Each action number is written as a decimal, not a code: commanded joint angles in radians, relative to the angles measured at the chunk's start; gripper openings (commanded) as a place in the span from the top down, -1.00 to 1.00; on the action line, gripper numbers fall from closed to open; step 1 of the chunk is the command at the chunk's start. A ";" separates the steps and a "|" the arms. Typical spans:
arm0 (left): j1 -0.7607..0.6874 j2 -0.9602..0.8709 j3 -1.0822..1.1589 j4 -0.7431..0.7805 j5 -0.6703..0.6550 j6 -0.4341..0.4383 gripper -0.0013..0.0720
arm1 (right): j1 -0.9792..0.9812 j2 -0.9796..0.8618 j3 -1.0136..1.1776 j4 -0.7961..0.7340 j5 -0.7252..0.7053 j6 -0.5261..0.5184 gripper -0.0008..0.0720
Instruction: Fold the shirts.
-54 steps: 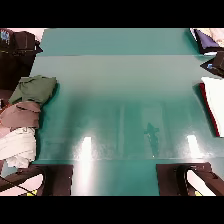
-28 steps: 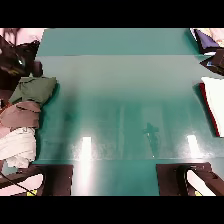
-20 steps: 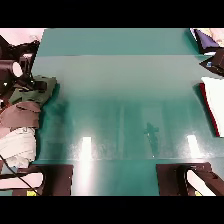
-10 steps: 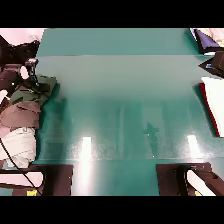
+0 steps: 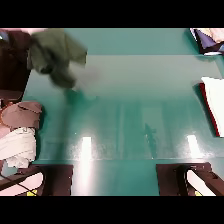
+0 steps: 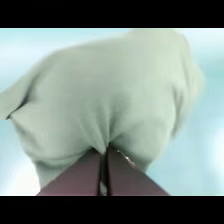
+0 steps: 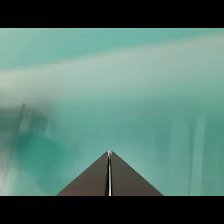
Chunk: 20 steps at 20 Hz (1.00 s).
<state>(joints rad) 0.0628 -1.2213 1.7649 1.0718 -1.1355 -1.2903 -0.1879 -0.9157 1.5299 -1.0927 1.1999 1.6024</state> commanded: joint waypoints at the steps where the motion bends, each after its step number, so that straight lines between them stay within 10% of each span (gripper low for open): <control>1: -0.094 0.099 0.148 -0.273 -0.085 0.094 0.89 | 0.000 0.000 0.130 -0.002 -0.036 0.000 0.93; 14: -0.553 -0.200 0.109 -0.157 -0.410 0.055 0.89 | 0.000 0.000 0.316 -0.002 0.085 0.000 0.92; 15: -0.553 -0.220 0.060 -0.145 -0.404 0.041 0.77 | 0.000 0.000 0.316 -0.002 0.103 0.000 0.92; 16: -0.550 -0.232 0.003 -0.113 -0.399 0.041 -0.17 | 0.000 0.000 0.316 -0.002 0.116 0.000 0.92; 17: -0.540 -0.237 -0.048 -0.061 -0.400 0.021 -0.69 | 0.000 0.000 0.316 -0.003 0.120 0.000 0.92; 20: -0.465 -0.227 -0.147 0.002 -0.434 -0.033 -0.69 | 0.000 0.000 0.316 -0.010 0.119 0.000 0.92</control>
<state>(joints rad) -0.4446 -1.4342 1.7084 1.0031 -1.5269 -1.2736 -0.1879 -0.9150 1.8439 -1.0985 1.2991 1.6024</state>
